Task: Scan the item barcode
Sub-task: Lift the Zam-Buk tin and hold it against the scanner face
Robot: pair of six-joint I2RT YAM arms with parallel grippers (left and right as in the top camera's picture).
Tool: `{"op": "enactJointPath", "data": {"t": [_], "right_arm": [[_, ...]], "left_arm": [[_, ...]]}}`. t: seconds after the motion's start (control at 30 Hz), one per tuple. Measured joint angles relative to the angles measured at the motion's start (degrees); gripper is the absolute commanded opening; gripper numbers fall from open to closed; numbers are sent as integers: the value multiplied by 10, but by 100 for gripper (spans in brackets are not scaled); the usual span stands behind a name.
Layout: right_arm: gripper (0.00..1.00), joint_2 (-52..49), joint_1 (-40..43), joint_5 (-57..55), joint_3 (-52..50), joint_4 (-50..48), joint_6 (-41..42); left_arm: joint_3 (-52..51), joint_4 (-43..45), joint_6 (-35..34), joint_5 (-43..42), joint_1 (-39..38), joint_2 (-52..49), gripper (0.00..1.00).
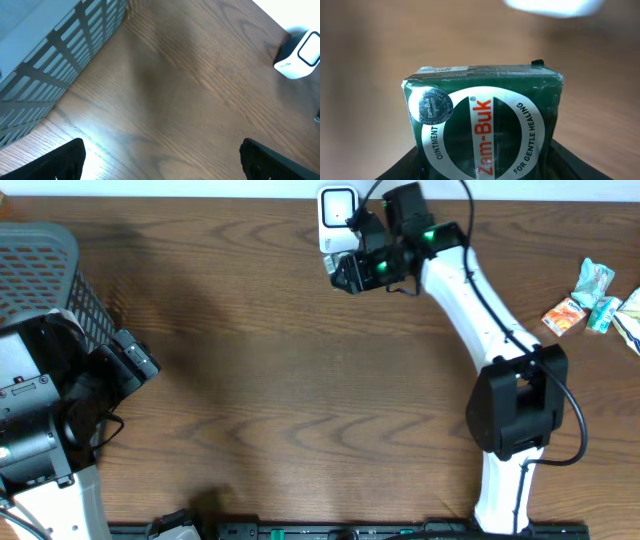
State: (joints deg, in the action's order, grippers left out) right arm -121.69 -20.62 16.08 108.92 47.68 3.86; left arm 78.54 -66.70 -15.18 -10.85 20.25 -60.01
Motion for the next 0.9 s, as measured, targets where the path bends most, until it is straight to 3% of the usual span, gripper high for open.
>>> {"op": "enactJointPath", "data": {"t": [0.03, 0.13, 0.3, 0.47, 0.7, 0.9], "right_arm": [[54, -1, -14, -99, 0, -10, 5], [52, -6, -34, -250, 0, -56, 7], [46, -24, -44, -381, -1, -169, -18], [43, -37, -44, -412, -3, -265, -78], [45, -55, -44, -428, -3, -489, -219], [47, -111, -49, -431, -2, -603, -325]], "left_arm": [[0, 0, 0, 0, 0, 0, 97], [0, 0, 0, 0, 0, 0, 97], [0, 0, 0, 0, 0, 0, 97], [0, 0, 0, 0, 0, 0, 98], [0, 0, 0, 0, 0, 0, 98], [0, 0, 0, 0, 0, 0, 98]]}}
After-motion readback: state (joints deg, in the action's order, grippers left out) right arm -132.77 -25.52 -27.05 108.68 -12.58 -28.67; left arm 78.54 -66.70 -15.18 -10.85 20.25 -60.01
